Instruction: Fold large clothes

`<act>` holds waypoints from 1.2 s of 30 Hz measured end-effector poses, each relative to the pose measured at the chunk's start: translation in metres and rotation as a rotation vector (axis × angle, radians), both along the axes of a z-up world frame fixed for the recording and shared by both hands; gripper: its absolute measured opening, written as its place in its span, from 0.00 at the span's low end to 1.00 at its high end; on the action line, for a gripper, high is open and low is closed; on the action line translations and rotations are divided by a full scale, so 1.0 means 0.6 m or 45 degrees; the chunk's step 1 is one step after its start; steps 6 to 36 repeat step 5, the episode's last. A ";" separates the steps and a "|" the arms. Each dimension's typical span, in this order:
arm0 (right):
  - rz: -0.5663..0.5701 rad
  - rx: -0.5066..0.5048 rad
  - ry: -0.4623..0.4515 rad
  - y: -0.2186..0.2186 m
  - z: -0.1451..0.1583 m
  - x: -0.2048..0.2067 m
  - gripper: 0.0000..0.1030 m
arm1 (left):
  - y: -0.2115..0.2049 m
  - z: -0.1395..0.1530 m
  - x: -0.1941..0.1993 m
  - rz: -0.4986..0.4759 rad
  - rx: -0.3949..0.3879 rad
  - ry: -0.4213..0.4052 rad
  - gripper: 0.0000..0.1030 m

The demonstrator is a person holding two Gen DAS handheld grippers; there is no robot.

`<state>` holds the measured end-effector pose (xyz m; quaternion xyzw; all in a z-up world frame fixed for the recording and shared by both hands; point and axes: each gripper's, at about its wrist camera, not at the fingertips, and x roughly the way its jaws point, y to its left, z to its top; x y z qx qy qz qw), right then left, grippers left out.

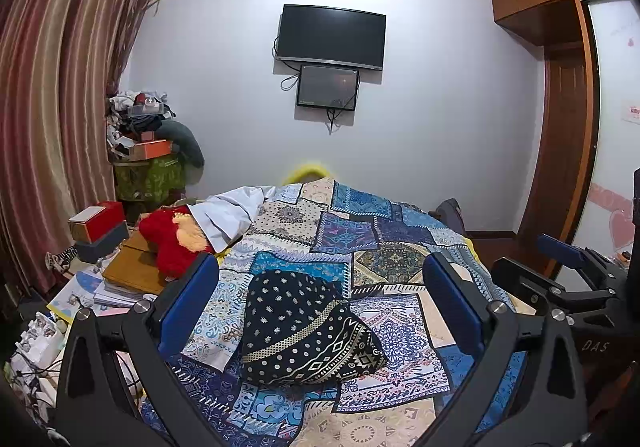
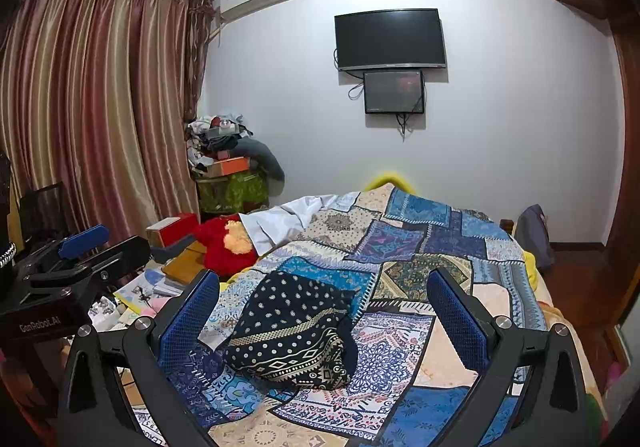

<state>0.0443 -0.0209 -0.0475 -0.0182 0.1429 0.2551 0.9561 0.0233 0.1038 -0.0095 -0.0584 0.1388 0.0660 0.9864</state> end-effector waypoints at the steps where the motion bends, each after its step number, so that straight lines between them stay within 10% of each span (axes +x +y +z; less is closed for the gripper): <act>1: -0.001 0.000 0.000 0.001 0.001 -0.001 1.00 | -0.001 0.000 0.000 0.000 0.000 0.002 1.00; 36: 0.000 0.003 0.001 0.001 0.002 -0.001 1.00 | 0.000 0.000 0.001 -0.007 -0.007 0.010 1.00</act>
